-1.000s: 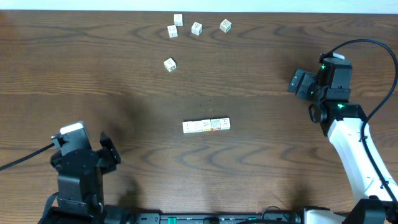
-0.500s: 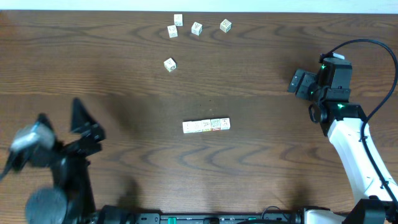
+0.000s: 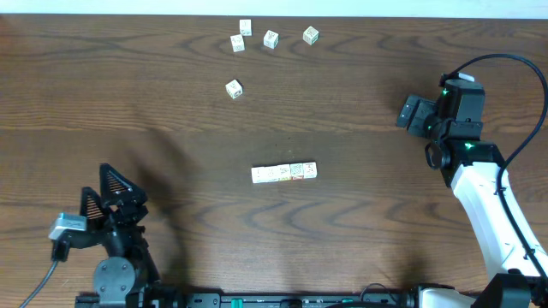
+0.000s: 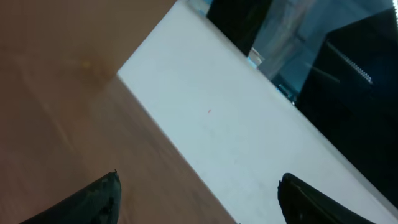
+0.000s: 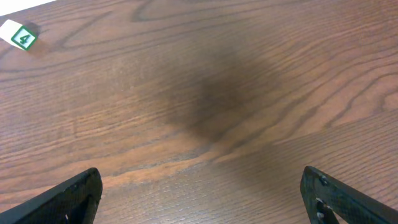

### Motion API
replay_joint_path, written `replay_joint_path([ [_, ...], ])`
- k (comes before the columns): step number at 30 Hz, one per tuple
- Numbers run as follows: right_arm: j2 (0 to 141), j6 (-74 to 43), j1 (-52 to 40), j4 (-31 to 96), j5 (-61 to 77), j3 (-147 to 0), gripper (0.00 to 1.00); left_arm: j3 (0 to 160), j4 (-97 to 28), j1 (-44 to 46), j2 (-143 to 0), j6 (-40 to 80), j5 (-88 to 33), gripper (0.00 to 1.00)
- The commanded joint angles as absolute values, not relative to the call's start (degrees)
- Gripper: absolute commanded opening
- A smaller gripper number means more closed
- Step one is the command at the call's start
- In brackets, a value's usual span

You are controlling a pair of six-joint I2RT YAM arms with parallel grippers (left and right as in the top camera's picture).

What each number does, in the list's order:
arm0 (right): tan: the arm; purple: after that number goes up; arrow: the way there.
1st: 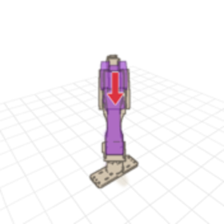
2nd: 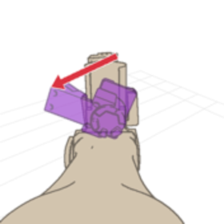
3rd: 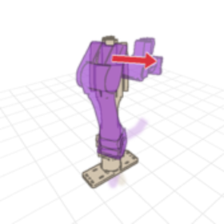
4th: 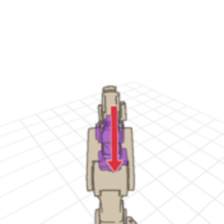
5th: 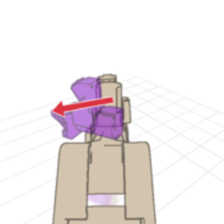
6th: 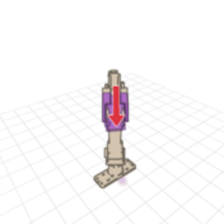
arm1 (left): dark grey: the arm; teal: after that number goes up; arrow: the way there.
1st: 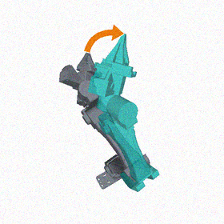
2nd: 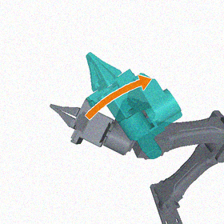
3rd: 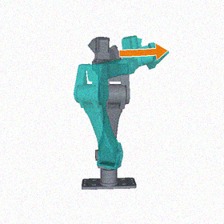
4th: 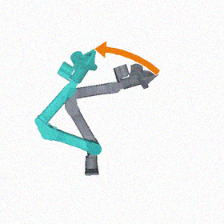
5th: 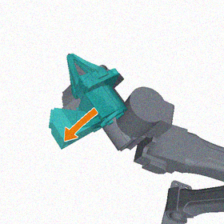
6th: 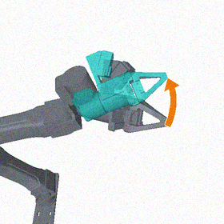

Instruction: Lift 5 blocks

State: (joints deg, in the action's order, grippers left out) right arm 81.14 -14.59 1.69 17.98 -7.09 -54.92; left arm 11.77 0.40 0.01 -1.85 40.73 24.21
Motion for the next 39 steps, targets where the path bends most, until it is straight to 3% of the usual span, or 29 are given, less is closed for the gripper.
replay_joint_path([
  [1,80.75,-14.50,1.83,17.87,-7.03,-55.44,0.99,10.17,0.40,-0.32,-0.19,46.83,25.17,0.81],
  [8,80.75,-14.50,1.83,17.87,-7.03,-55.44,0.99,7.70,0.60,-0.32,-0.10,42.15,29.39,0.81],
  [12,80.75,-14.50,1.83,17.87,-7.03,-55.44,0.99,5.37,5.45,-0.32,-0.10,33.04,24.08,0.81],
  [17,80.75,-14.50,1.83,17.87,-7.03,-55.44,0.99,0.78,8.29,-0.32,-0.10,31.97,18.31,0.81],
  [28,80.75,-14.50,1.83,17.87,-7.03,-55.44,0.99,0.21,-3.46,-0.32,-0.08,25.17,12.32,0.81],
  [39,80.75,-14.50,1.83,17.87,-7.03,-55.44,0.99,0.23,-3.55,-0.32,-0.08,19.51,9.45,0.81],
])
